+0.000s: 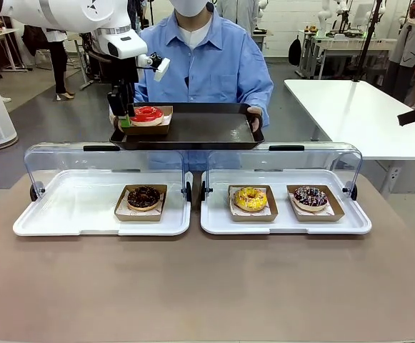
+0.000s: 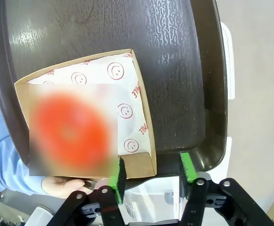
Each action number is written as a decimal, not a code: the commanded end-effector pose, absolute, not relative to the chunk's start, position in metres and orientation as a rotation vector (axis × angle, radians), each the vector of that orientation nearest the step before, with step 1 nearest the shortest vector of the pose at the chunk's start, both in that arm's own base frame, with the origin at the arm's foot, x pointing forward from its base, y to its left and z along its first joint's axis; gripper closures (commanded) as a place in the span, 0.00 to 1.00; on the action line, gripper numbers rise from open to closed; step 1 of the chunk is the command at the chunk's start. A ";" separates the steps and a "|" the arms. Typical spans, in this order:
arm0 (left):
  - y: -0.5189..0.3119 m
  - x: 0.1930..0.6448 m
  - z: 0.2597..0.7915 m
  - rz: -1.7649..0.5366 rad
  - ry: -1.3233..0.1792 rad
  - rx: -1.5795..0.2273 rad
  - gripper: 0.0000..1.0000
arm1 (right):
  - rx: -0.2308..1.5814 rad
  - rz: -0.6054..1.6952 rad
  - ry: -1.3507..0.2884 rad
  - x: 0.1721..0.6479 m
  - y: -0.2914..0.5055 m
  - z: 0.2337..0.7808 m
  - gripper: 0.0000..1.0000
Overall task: Provide the desired donut to the person.
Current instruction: Place the picked Paper togo box onto the Handle tray extended by the person.
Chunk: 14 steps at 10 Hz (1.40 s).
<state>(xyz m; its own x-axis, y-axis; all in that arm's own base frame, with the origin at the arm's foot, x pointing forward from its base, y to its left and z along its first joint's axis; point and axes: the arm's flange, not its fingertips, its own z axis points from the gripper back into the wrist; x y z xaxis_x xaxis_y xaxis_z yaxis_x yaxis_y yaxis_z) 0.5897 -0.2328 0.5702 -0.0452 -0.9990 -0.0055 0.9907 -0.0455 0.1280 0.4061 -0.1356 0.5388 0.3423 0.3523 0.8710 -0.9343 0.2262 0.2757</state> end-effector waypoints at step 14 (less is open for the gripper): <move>-0.129 0.477 0.579 -1.742 -0.187 -0.030 0.00 | 0.945 1.023 -0.777 0.406 -0.135 0.539 0.00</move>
<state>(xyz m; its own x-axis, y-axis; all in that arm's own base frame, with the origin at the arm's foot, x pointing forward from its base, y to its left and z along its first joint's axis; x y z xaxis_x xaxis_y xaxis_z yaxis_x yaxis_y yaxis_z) 0.5002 -0.1553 0.5938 -0.1691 -0.9831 0.0702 0.9836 -0.1638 0.0756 0.4062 -0.1356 0.5385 0.3432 0.3523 0.8707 -0.9340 0.2262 0.2767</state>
